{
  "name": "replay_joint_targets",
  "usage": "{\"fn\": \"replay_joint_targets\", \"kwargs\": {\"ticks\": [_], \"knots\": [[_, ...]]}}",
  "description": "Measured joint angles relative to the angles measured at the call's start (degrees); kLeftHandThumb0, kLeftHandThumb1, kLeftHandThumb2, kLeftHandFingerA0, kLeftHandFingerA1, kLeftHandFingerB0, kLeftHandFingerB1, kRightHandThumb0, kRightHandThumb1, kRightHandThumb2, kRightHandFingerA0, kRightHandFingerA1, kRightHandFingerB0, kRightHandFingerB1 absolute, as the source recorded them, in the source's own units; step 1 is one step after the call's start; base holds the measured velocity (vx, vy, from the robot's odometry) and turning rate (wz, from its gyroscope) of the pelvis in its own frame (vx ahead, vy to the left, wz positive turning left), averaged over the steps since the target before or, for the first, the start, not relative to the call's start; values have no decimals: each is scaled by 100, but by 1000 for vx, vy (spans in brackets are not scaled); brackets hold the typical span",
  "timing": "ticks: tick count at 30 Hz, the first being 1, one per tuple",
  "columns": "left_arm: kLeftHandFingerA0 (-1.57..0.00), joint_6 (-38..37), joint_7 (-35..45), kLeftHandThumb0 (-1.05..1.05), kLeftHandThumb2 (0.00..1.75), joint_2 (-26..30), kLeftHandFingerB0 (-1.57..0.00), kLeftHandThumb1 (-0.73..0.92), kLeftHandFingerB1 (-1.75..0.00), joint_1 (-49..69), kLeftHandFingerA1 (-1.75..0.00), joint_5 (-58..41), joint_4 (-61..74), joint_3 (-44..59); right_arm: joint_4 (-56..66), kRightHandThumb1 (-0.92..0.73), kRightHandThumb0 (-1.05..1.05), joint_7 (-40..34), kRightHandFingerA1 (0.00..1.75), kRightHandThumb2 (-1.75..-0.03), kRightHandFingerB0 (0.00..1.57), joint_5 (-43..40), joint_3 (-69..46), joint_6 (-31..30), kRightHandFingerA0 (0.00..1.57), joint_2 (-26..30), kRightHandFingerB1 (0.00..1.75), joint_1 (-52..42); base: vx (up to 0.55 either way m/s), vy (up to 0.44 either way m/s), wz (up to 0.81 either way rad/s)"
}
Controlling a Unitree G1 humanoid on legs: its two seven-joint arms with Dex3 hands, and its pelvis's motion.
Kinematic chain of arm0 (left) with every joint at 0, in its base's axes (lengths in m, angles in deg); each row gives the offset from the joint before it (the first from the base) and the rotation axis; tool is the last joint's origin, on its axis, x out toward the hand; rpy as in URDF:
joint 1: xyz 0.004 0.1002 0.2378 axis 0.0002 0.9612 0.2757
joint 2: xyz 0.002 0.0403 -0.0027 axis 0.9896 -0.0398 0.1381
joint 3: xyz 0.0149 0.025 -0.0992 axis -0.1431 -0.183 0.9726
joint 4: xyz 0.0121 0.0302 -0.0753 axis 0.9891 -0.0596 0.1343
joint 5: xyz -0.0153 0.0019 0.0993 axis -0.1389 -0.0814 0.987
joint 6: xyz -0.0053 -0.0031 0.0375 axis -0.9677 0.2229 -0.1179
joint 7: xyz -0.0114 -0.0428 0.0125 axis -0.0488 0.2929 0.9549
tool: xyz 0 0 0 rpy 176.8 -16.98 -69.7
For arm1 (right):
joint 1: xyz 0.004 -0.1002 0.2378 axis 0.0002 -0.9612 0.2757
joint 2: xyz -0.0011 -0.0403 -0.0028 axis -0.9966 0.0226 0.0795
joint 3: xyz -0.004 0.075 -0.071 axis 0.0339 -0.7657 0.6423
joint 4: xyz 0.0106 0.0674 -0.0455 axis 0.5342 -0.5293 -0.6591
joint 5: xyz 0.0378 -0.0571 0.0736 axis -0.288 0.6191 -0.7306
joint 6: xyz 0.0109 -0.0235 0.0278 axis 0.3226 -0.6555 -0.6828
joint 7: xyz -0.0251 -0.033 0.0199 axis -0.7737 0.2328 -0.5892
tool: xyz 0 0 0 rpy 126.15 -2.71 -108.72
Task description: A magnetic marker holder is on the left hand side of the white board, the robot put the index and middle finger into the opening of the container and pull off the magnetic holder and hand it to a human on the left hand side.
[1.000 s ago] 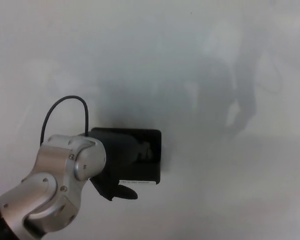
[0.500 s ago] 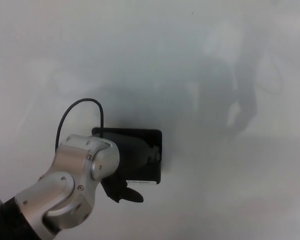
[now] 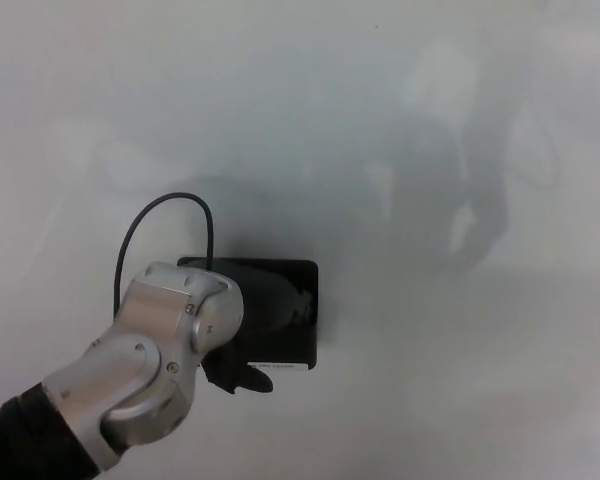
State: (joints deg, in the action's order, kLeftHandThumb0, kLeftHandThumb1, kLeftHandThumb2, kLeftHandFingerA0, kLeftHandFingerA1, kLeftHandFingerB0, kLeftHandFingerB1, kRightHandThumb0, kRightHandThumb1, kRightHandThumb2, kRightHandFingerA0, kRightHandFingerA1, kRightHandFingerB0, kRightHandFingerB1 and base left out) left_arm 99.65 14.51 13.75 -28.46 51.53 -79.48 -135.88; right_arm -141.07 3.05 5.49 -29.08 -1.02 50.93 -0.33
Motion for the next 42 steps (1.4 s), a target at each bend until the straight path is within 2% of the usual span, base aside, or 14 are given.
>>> {"fn": "replay_joint_targets", "kwargs": {"ticks": [1, 2, 4, 6, 11, 12, 18, 19, 26, 28, 29, 34, 35, 42], "knots": [[-79, -50, -20, -21, 60, 1, -31, 68, -31, 0, -63, 4, -64, 12, 0, -52, -49, -5, 69, -81, 33, 0, 0, 0, 81, 0, 48, 9, 0, 0, 0], [-77, -90, -38, -14, 61, 1, -35, 73, -32, 0, -99, 4, -116, 27, -1, -63, -42, -8, 60, -59, 39, 1, 1, 0, 85, 0, 35, 17, 0, 0, 0], [-74, -238, -112, -3, 64, 0, -58, 82, -39, 0, -60, 0, -257, 71, -2, -64, -41, -16, 61, -59, 39, 4, 6, 0, 85, 0, 36, 39, 0, 0, 0], [-88, -374, -175, -7, 63, 2, -77, 76, -44, -2, -49, -10, -377, 91, -2, -63, -41, -21, 61, -59, 40, 6, 12, 0, 86, 0, 36, 49, 0, 0, 0], [-96, -874, -245, -3, 63, 80, -88, 77, -52, -158, -53, -30, -1038, 98, -3, -65, -41, -32, 61, -59, 41, 9, 25, 1, 86, -1, 38, 63, 0, 0, 0], [-89, -929, -246, 6, 66, 61, -94, 82, -56, -186, -72, -44, -1114, 108, -3, -65, -41, -32, 61, -59, 42, 9, 27, 2, 87, -1, 38, 67, 0, 0, 0], [-83, -1323, -332, -6, 73, -17, -83, 92, -67, -212, -79, -181, -1487, 343, -5, -64, -43, -32, 61, -60, 47, 3, 25, 9, 88, -1, 39, 85, 0, 0, 0], [-75, -1371, -376, -3, 70, -32, -80, 92, -78, -168, -101, -196, -1495, 410, -5, -65, -42, -32, 62, -60, 48, 2, 24, 9, 88, 0, 40, 92, 0, 0, 0], [-86, -1496, -512, 2, 78, -230, -83, 92, -80, -78, -95, -238, -1650, 703, -11, -65, -42, -14, 62, -60, 51, -9, 2, 15, 88, 0, 41, 142, 0, 0, 0], [-88, -1495, -518, 1, 90, -335, -89, 92, -80, -75, -110, -277, -1777, 820, -11, -65, -43, 0, 61, -60, 51, -19, -6, 17, 88, 0, 42, 147, 0, 0, 0], [-83, -1495, -517, 1, 123, -372, -81, 89, -82, -72, -104, -292, -1817, 855, -13, -65, -43, 3, 62, -60, 52, -23, -8, 17, 88, 0, 43, 147, 0, 0, 0], [-71, -1493, -312, -2, 97, -568, -78, 92, -74, -93, -128, -540, -2144, 1153, -14, -65, -43, 41, 61, -60, 52, -41, -27, 18, 88, -1, 43, 153, 0, 0, 0], [-63, -1490, -274, -6, 88, -583, -75, 92, -99, -106, -149, -558, -2167, 1172, -14, -65, -42, 44, 60, -60, 52, -41, -28, 18, 87, -2, 42, 154, 0, 0, 0], [-60, -1455, 105, -13, 79, -633, -72, 92, -104, -286, -152, -722, -2398, 1217, -13, -65, -43, 63, 61, -60, 51, -37, -25, 18, 88, -25, 42, 161, 0, 0, 0]]}}
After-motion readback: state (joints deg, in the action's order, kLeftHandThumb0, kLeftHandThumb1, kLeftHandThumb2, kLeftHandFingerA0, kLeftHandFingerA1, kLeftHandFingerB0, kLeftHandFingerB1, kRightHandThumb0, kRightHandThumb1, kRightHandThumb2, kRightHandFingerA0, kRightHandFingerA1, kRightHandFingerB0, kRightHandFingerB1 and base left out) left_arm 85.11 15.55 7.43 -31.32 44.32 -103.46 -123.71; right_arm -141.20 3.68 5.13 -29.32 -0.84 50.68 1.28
